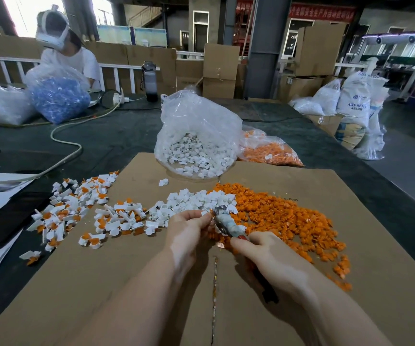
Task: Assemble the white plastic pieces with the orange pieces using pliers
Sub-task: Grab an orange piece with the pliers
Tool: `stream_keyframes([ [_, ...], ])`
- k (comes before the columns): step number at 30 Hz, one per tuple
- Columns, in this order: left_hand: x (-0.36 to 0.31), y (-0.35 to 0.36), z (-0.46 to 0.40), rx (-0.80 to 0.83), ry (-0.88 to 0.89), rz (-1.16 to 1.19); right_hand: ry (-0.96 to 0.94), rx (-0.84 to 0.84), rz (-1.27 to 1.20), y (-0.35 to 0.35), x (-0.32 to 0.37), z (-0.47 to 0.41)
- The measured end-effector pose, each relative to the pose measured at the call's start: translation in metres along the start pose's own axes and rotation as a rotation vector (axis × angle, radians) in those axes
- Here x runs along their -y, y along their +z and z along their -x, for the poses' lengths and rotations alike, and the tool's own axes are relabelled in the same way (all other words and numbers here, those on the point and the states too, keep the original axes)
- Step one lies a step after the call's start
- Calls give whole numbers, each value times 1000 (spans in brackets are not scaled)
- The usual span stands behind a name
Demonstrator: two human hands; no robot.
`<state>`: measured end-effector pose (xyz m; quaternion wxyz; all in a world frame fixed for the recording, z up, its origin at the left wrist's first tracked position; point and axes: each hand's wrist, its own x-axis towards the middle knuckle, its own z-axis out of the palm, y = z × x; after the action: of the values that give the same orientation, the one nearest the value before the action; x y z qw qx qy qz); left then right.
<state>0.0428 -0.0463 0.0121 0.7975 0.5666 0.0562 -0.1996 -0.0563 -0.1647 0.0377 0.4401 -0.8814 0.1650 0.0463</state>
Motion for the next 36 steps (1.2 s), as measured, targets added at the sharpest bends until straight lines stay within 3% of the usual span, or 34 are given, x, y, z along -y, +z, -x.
stream_keyframes([
  [5,2,-1,-1,-13,-10,-11,24,72,-84,2,2,1],
  [9,4,-1,-1,-6,2,-13,-62,-77,157,6,0,1],
  [16,14,-2,1,-25,57,-15,-46,-242,159,7,-18,0],
  [19,23,-9,2,-17,175,-208,-11,-427,288,2,-30,-4],
  [22,29,-12,3,5,342,-508,28,-594,626,-6,-43,-11],
  [28,35,-14,1,47,453,-712,132,-632,947,-10,-60,-20],
  [30,36,-14,0,63,461,-743,45,-715,958,-7,-57,-19],
  [32,37,-14,-1,69,470,-764,-223,-814,821,2,-55,-21],
  [34,38,-13,0,78,470,-766,-475,-774,657,19,-47,-22],
  [36,37,-13,1,103,464,-755,-609,-684,539,34,-40,-22],
])
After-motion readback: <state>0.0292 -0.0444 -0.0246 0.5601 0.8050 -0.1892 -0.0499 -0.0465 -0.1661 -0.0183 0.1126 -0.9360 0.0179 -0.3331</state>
